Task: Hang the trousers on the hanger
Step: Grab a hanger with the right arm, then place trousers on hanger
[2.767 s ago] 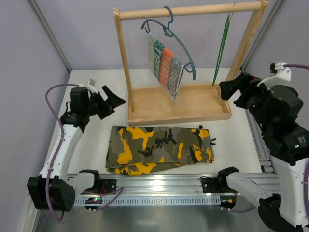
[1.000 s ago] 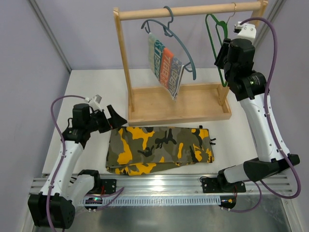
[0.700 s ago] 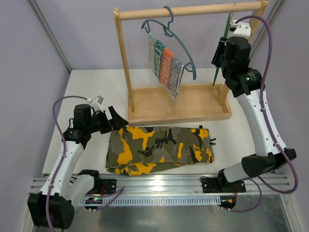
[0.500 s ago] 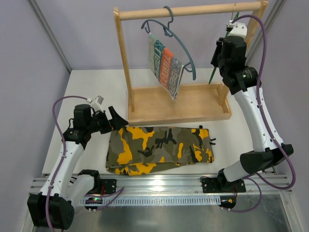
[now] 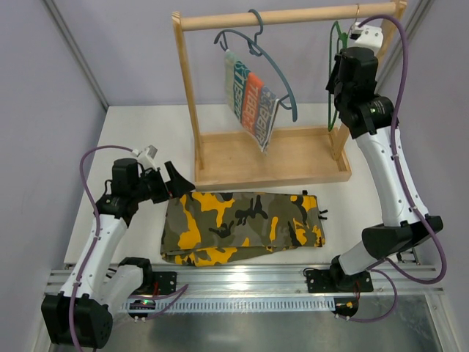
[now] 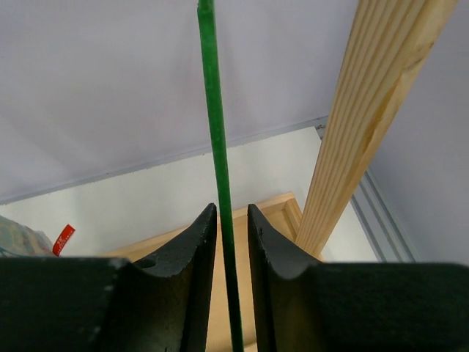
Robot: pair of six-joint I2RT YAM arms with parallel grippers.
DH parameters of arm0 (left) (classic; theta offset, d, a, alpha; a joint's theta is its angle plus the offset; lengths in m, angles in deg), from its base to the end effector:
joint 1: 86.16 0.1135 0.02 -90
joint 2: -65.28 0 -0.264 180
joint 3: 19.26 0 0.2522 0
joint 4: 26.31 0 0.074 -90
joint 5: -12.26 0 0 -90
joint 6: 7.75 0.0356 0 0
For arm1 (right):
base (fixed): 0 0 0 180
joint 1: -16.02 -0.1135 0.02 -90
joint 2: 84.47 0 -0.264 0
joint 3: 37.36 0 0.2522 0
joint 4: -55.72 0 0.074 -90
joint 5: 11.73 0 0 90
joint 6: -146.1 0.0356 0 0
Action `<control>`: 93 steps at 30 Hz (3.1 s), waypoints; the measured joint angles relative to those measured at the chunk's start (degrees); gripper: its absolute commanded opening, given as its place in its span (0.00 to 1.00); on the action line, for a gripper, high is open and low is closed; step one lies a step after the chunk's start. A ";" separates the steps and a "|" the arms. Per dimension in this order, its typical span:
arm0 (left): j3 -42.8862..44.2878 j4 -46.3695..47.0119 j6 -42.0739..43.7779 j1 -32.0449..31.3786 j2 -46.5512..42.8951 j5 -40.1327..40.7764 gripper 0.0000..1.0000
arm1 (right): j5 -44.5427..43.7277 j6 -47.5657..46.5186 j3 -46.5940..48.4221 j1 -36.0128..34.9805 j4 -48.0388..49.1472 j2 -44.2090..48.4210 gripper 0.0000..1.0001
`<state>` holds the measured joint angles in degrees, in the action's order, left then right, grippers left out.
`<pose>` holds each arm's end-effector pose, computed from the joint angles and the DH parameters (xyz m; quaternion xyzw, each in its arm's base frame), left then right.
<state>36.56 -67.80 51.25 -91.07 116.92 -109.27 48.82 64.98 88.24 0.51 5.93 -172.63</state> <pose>0.1884 -0.0349 0.2756 -0.0772 0.8674 -0.3633 0.3312 0.3076 0.0672 0.5082 0.1155 0.7614 -0.0655 0.6345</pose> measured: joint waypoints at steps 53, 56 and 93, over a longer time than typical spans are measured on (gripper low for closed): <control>-0.22 -1.81 0.17 -0.33 -3.02 5.31 0.93 | 5.86 -5.62 -10.91 3.41 1.95 16.98 0.04; -0.22 -2.54 0.15 -0.33 -3.04 6.67 0.93 | 6.08 -2.97 -15.39 3.48 -0.57 21.46 0.04; -3.17 -5.20 -15.13 1.22 8.22 23.52 0.11 | 38.27 18.56 -79.87 2.49 1.77 63.54 0.04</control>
<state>33.39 -73.00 36.12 -89.85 125.14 -85.75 87.09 83.54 8.37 3.01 7.70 -109.09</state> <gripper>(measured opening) 0.107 0.062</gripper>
